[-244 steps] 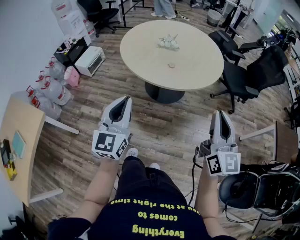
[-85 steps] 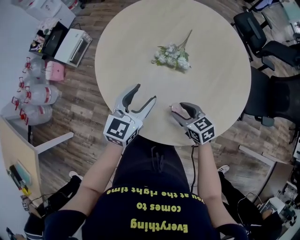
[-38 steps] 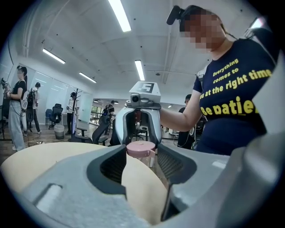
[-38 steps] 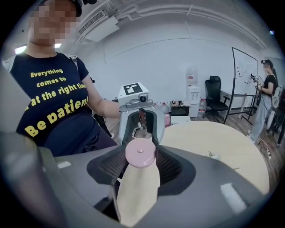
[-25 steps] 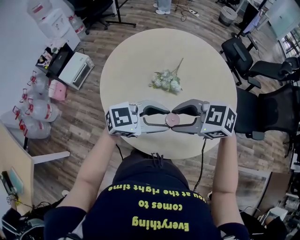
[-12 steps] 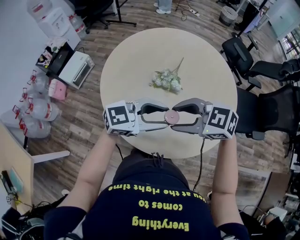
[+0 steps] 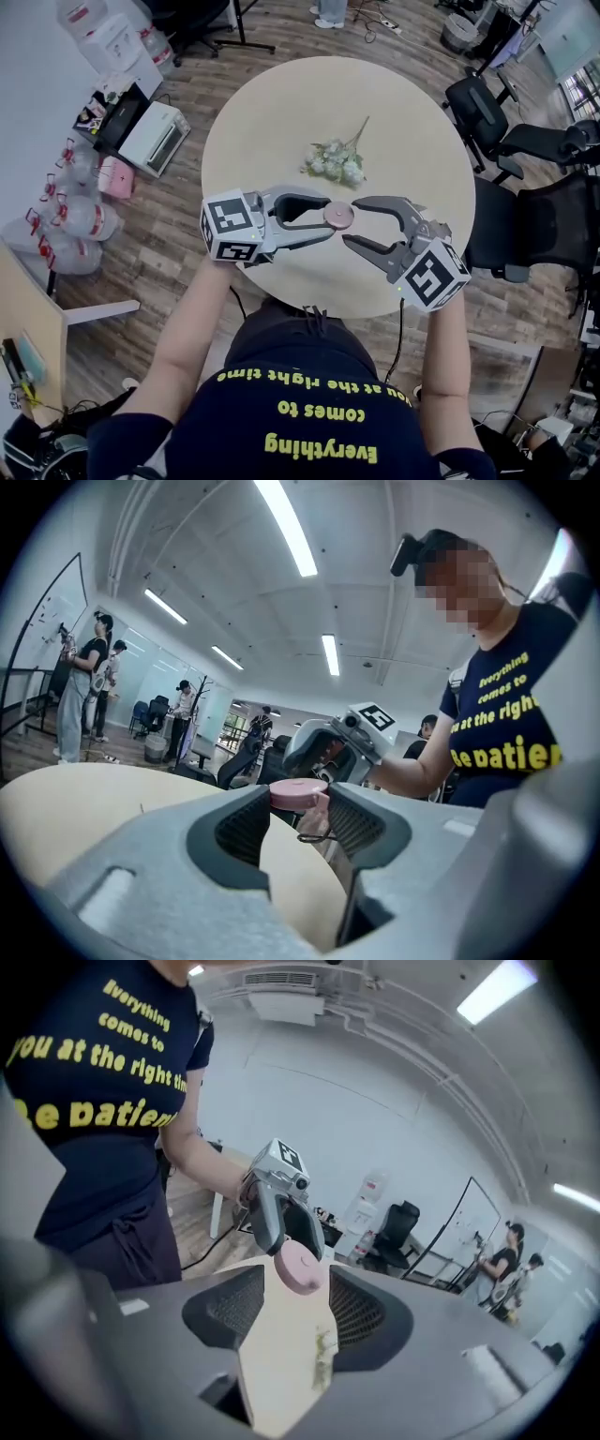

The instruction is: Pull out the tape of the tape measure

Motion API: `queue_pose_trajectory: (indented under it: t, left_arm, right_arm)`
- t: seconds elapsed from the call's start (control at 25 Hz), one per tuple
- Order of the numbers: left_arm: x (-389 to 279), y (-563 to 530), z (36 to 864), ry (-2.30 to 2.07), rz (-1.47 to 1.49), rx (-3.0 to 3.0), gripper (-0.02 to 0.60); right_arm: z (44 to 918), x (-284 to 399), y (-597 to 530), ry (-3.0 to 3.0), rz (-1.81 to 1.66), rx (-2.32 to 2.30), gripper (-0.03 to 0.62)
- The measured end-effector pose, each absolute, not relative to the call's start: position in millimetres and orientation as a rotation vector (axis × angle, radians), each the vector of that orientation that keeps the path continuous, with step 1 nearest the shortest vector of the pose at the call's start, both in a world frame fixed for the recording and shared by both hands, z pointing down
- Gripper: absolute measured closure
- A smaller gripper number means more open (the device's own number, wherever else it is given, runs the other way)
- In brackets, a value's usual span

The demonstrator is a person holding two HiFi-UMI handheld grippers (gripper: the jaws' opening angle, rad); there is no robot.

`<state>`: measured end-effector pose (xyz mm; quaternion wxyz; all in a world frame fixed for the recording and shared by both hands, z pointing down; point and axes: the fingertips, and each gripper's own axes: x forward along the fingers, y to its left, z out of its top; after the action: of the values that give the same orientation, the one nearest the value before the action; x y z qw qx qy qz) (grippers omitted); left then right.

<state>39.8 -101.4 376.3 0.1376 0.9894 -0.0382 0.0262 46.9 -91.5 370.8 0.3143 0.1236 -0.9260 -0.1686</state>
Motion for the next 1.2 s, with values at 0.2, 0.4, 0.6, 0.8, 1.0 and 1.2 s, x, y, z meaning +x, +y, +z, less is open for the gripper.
queue_pose_trajectory:
  t: [0.2, 0.4, 0.6, 0.8, 1.0, 1.2]
  left_arm:
    - [41, -110, 370, -0.138, 0.037, 2.767, 0.383]
    - [39, -111, 357, -0.106, -0.025, 2.714, 0.383]
    - [44, -109, 354, -0.08, -0.009, 2.714, 0.383]
    - [45, -112, 351, -0.075, -0.011, 2.695, 0.383]
    - [45, -113, 352, -0.07, -0.003, 2.696, 0.383]
    - [46, -114, 351, -0.063, -0.007, 2.7, 0.382]
  right_arm:
    - [361, 42, -99, -2.312, -0.763, 0.472, 0.417]
    - [362, 36, -102, -2.191, -0.931, 0.506, 0.441]
    - [360, 36, -103, -2.146, -1.017, 0.537, 0.468]
    - [358, 37, -107, -2.116, -1.056, 0.545, 0.49]
    - [359, 36, -107, -2.086, -1.087, 0.545, 0.5]
    - [360, 38, -108, -2.049, -1.12, 0.55, 0.51]
